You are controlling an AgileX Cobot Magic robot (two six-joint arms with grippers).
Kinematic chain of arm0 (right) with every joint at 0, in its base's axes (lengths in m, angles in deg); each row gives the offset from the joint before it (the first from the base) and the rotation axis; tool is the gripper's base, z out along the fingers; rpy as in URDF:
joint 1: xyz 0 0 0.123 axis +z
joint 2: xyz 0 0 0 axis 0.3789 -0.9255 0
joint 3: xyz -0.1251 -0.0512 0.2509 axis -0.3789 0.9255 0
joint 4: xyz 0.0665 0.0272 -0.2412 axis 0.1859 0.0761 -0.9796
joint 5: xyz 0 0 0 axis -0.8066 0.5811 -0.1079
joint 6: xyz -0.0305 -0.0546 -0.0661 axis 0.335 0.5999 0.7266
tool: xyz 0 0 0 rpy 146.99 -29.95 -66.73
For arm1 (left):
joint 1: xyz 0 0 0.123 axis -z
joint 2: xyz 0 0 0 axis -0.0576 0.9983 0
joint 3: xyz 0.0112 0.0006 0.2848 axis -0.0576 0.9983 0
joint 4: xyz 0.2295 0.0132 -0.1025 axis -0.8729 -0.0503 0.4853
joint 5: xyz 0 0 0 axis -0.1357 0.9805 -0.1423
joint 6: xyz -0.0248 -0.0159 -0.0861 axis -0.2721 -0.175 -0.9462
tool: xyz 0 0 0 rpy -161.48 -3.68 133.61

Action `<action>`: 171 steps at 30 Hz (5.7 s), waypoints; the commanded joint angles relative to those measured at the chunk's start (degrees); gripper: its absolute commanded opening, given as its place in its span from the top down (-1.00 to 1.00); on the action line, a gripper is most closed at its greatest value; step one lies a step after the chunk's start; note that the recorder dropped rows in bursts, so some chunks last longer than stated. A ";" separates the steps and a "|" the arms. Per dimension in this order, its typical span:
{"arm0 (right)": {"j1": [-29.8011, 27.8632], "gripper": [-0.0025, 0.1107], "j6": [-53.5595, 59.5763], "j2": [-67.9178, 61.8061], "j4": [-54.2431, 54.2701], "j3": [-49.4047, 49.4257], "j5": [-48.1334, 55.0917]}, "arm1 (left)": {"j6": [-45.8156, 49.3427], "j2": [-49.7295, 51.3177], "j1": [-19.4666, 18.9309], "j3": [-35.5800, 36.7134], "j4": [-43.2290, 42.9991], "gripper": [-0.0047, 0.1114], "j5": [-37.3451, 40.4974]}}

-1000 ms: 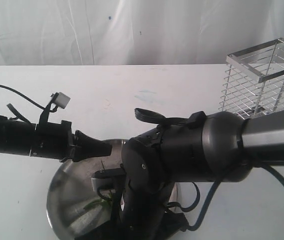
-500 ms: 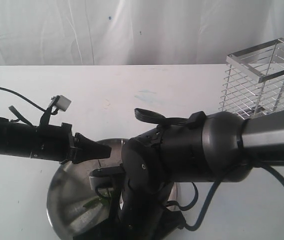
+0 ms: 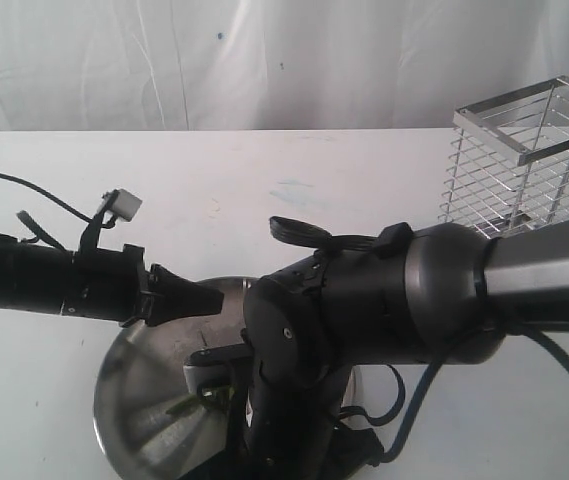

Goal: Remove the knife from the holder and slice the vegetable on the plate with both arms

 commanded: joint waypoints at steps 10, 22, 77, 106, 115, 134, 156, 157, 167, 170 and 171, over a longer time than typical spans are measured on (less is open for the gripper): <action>0.06 0.96 0.85 0.17 -0.23 0.22 0.04 | 0.63 -0.20 6.37 0.05 -0.21 0.92 -5.28; 0.06 0.96 0.75 0.17 -0.23 0.22 -0.06 | -3.07 -0.20 6.71 3.58 0.00 0.92 -16.86; 1.69 0.96 -0.98 0.27 0.51 6.26 -4.26 | -15.48 -0.31 6.71 5.52 -3.14 0.92 -12.48; 1.69 0.96 0.97 1.15 0.37 3.41 6.07 | -19.27 -2.18 6.71 8.35 -6.66 0.92 -21.49; 1.69 0.96 0.97 1.25 -3.51 3.51 17.24 | -19.26 -2.30 6.71 7.57 -5.63 0.92 -16.22; 1.69 0.96 2.32 1.38 -3.38 3.51 14.17 | -12.02 -8.15 6.71 6.60 2.30 0.92 -4.68; 1.69 0.96 2.21 1.38 -2.82 3.51 11.42 | -3.67 -8.15 18.05 10.69 6.03 0.92 -15.19; 1.69 0.96 2.21 1.38 -2.82 3.51 11.42 | -3.58 -8.15 18.08 10.85 6.16 0.92 -15.19; 1.69 0.96 1.97 1.38 -2.82 3.51 10.00 | -3.43 -4.95 18.08 12.30 5.35 0.92 -18.34; 1.69 0.96 1.97 1.38 -2.82 3.51 10.00 | -3.81 -2.23 18.08 13.37 5.55 0.92 -21.00; 1.69 0.96 1.86 1.38 -2.82 3.51 10.00 | -3.80 -1.20 18.08 13.87 6.07 0.92 -21.85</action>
